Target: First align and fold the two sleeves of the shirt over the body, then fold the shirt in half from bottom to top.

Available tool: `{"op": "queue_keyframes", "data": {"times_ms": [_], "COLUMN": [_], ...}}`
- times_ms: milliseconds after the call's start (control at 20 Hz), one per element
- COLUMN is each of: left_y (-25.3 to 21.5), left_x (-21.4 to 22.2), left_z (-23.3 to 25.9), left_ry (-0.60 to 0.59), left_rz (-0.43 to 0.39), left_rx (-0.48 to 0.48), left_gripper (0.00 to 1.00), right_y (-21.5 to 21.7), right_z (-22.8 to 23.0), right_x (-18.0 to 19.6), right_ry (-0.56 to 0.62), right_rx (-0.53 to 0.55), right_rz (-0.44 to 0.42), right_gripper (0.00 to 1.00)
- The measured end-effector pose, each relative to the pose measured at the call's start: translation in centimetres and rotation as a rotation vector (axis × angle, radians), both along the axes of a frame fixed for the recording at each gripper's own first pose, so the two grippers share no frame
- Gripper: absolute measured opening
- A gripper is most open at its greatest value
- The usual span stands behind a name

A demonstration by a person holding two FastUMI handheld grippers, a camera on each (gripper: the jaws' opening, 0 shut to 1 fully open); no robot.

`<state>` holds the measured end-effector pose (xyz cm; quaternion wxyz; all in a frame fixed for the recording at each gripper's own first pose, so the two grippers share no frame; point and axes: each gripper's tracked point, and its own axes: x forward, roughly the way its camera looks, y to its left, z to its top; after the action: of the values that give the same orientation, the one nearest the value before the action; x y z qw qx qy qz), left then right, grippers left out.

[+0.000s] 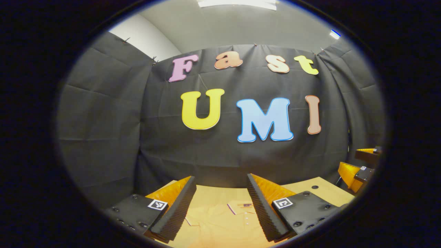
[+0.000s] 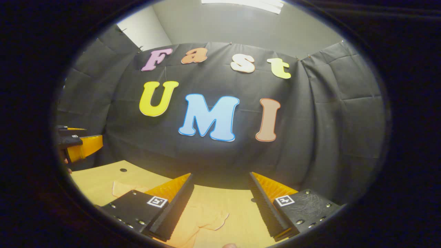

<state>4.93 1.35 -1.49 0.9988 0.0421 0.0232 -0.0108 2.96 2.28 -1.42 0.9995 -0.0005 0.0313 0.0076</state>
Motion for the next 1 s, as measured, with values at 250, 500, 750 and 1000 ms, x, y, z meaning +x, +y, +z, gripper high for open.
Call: {"op": "queue_keyframes", "data": {"times_ms": [250,500,750,1000], "left_y": [-0.2,0.4,1.2,2.3], "left_x": [1.0,1.1,1.3,1.6], "left_z": [-0.4,-1.0,-1.3,-2.0], "left_ry": [0.011,0.023,0.026,0.036], "left_rz": [-0.021,-0.017,-0.009,0.009], "left_rx": [-0.013,-0.03,-0.027,-0.026], "left_gripper": [0.94,0.94,0.94,0.95], "right_y": [0.1,0.6,0.8,1.0], "right_z": [-0.4,-1.6,-4.1,-7.7], "right_x": [0.3,1.0,2.6,5.1], "right_ry": [0.015,0.057,0.134,0.229], "right_rx": [-0.012,-0.005,0.028,0.05], "right_rz": [-0.009,-0.002,0.007,0.023], "right_gripper": [0.98,0.98,0.98,0.98]}}
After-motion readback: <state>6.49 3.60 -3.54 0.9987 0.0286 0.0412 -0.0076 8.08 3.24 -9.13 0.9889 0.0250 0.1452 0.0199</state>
